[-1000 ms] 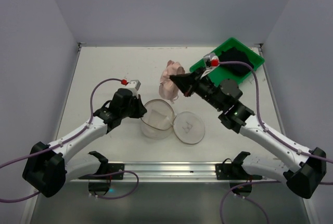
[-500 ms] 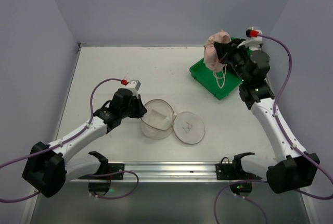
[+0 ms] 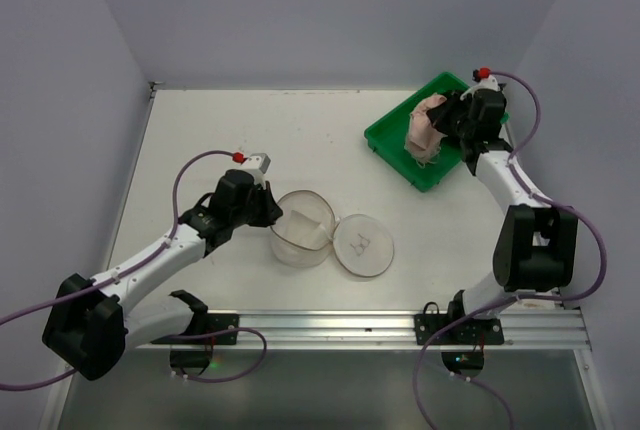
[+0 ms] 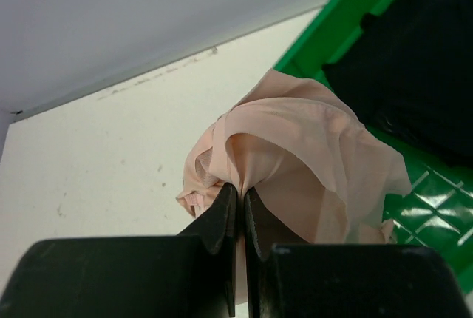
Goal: Unzip the laundry bag and remove the bra
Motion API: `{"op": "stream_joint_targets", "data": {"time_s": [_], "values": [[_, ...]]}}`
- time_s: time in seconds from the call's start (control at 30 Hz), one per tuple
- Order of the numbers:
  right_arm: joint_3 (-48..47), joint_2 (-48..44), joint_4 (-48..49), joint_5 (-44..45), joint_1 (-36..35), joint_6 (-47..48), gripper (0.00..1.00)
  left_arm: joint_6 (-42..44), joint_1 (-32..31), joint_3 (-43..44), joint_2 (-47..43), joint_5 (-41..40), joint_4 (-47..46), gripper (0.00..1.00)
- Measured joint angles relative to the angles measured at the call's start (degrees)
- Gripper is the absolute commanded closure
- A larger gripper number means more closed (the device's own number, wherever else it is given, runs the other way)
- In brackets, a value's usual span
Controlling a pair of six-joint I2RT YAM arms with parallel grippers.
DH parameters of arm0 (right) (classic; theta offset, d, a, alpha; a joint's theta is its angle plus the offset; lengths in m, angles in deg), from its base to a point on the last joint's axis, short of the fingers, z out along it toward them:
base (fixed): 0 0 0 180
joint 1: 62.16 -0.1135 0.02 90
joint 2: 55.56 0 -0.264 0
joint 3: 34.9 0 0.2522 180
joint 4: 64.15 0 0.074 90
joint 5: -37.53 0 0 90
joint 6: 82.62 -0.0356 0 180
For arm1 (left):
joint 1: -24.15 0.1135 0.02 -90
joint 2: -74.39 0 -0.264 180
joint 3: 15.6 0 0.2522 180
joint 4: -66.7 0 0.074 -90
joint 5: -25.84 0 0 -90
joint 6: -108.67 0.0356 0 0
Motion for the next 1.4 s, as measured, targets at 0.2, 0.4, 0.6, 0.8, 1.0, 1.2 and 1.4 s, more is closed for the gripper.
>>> {"op": "stream_joint_targets", "data": {"time_s": [0.2, 0.4, 0.6, 0.8, 1.0, 1.2, 1.4], "values": [[-0.7, 0.9, -6.5, 1.6, 1.5, -0.6, 1.0, 0.1, 0.0, 0.0, -0.3, 0.3, 0.3, 1.0], [-10.8, 8.3, -14.5, 2.4, 1.4, -0.6, 1.0, 0.5, 0.0, 1.2, -1.3, 0.9, 1.3, 1.0], [-17.4, 16.8, -21.4, 2.5, 0.7, -0.9, 0.9, 0.5, 0.0, 2.0, -2.1, 0.9, 1.7, 1.0], [-21.0, 22.3, -25.7, 2.9, -0.3, -1.6, 0.65, 0.5, 0.0, 2.0, -2.1, 0.9, 1.8, 1.0], [-23.7, 24.8, -27.6, 2.9, -0.8, -2.1, 0.33, 0.4, 0.0, 1.9, -2.1, 0.9, 1.7, 1.0], [-23.6, 23.6, -28.3, 2.8, -2.0, -2.1, 0.17, 0.4, 0.0, 1.2, -1.9, 1.2, 1.4, 1.0], [-17.2, 12.2, -26.9, 2.0, -2.5, -2.0, 0.14, 0.3, 0.0, 0.6, -1.2, 1.9, 0.3, 1.0]]}}
